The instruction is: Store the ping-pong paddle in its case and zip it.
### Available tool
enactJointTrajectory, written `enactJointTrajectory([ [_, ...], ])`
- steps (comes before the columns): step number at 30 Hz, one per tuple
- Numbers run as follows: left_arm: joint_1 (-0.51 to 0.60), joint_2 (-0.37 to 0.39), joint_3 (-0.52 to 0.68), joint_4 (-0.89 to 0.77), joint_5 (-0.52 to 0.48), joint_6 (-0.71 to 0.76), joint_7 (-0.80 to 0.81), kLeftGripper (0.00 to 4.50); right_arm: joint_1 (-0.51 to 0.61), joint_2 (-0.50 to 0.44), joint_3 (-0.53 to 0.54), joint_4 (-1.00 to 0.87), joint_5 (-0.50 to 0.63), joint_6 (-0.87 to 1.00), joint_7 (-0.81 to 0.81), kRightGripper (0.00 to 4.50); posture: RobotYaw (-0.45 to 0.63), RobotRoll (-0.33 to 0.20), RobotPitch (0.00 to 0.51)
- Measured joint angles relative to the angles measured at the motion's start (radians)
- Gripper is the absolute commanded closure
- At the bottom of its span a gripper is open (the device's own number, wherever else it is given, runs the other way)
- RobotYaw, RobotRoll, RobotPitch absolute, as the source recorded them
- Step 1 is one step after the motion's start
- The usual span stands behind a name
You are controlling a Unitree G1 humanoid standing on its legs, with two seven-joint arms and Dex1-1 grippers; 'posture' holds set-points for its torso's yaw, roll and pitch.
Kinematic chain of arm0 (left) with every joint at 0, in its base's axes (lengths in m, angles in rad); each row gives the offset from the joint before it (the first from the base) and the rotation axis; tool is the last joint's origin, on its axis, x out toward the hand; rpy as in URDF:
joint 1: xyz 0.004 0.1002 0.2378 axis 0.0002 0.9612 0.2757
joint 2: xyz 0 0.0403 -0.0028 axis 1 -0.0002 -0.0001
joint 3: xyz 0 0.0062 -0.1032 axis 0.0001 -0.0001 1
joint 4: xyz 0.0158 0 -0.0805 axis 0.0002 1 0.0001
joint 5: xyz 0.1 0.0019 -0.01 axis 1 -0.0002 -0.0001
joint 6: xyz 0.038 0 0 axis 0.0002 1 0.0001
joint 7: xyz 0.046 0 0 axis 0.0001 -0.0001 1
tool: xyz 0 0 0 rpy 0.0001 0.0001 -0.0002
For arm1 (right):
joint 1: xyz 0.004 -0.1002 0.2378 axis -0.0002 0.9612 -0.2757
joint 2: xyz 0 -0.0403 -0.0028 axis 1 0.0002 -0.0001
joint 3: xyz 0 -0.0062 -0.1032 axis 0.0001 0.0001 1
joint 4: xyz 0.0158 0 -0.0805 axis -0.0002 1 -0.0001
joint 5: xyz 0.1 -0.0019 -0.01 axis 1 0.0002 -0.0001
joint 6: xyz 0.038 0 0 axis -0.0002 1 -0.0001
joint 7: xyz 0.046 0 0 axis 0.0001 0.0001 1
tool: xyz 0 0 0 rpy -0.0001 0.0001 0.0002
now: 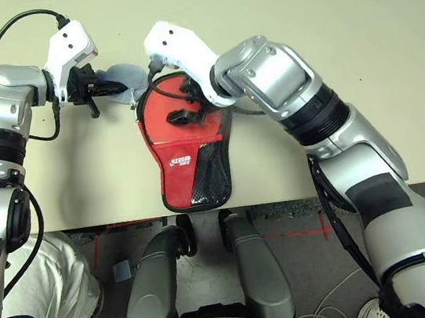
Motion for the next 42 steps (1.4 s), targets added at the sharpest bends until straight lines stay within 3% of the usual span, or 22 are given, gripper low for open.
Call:
enactJointTrajectory([
  [10,0.004,0.004,0.002,-0.008,0.004,0.006,0.004,4.21,0.003,-0.065,0.033,-0.179,0.044,0.090,0.068,0.00,-0.10,0.000,0.358],
  [16,0.057,0.016,0.018,-0.115,-0.005,0.067,0.014,4.21,0.041,-0.075,0.063,-0.249,0.046,0.107,0.055,0.00,-0.10,0.000,0.362],
  [33,0.150,0.045,0.036,-0.388,-0.033,0.206,-0.009,4.21,0.062,-0.083,0.149,-0.218,-0.025,-0.006,0.039,0.00,-0.10,0.000,0.367],
  [42,0.165,0.060,0.036,-0.430,-0.041,0.257,-0.015,4.21,0.061,-0.061,0.157,-0.181,-0.063,-0.050,0.055,0.00,-0.10,0.000,0.369],
])
